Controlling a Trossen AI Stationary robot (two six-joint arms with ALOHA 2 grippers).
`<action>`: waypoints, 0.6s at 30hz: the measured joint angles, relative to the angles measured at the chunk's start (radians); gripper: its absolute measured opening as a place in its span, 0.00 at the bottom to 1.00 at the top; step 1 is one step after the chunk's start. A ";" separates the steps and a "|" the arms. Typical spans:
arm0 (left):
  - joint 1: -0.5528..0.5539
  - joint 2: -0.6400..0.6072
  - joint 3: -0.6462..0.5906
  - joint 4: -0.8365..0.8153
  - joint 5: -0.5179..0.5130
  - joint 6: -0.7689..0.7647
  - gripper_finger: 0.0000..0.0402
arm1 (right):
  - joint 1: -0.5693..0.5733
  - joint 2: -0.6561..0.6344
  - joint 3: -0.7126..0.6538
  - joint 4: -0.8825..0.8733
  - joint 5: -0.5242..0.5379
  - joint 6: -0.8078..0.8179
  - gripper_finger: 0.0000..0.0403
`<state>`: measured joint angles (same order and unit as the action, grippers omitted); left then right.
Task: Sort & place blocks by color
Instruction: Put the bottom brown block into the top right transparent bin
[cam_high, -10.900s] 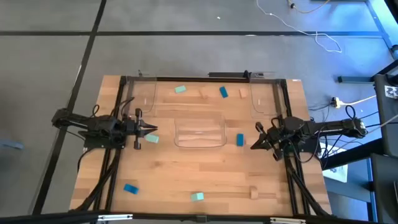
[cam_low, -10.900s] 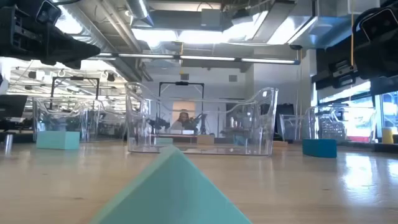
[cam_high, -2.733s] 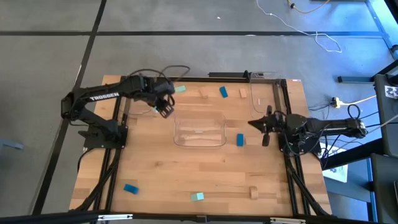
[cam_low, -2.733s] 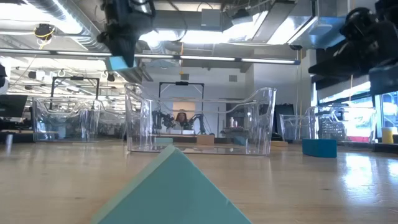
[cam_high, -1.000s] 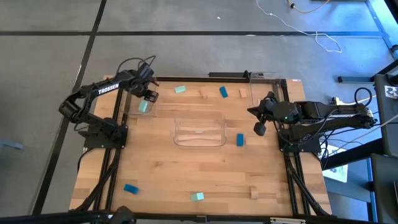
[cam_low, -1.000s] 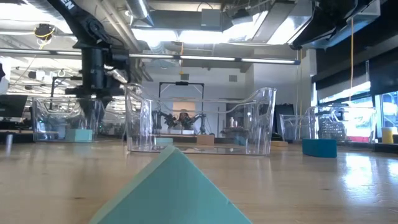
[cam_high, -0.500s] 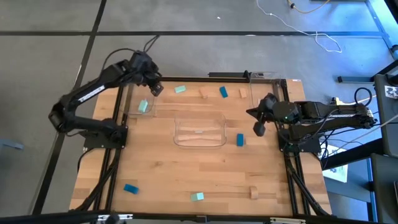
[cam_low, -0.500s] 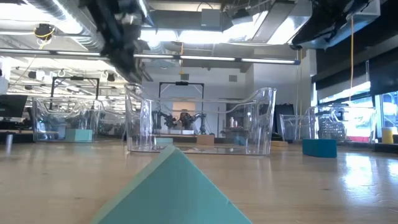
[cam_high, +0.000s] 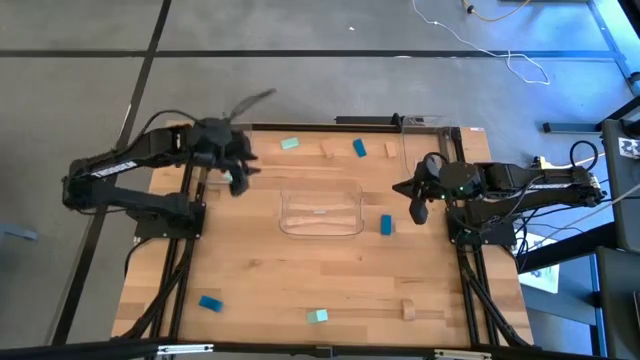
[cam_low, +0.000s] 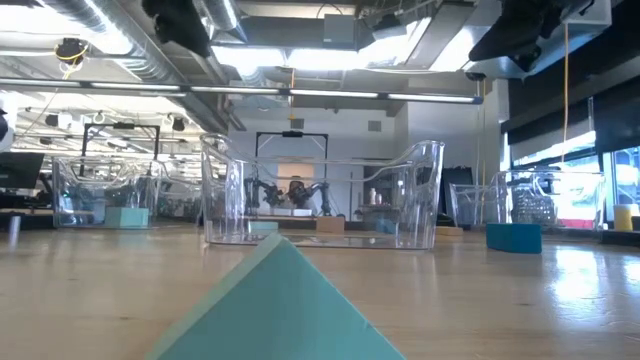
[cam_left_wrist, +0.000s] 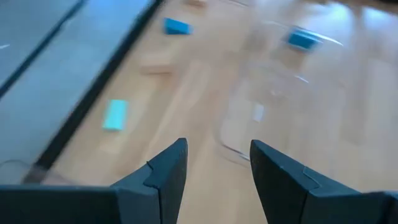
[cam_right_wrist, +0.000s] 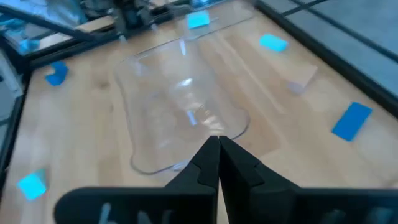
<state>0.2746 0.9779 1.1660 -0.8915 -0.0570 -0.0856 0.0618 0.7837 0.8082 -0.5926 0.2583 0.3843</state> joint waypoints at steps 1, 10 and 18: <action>-0.036 0.002 0.000 -0.010 0.000 -0.018 0.42 | 0.000 0.000 0.000 -0.001 -0.008 0.001 0.02; -0.346 0.037 -0.002 -0.016 -0.019 -0.171 0.42 | 0.042 0.000 0.000 -0.003 -0.246 -0.022 0.00; -0.581 0.044 -0.002 -0.088 -0.151 -0.350 0.42 | 0.222 0.034 0.000 -0.065 -0.308 0.204 0.00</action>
<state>-0.3064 1.0215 1.1645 -0.9796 -0.2076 -0.4356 0.2839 0.8181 0.8078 -0.6575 -0.0500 0.5881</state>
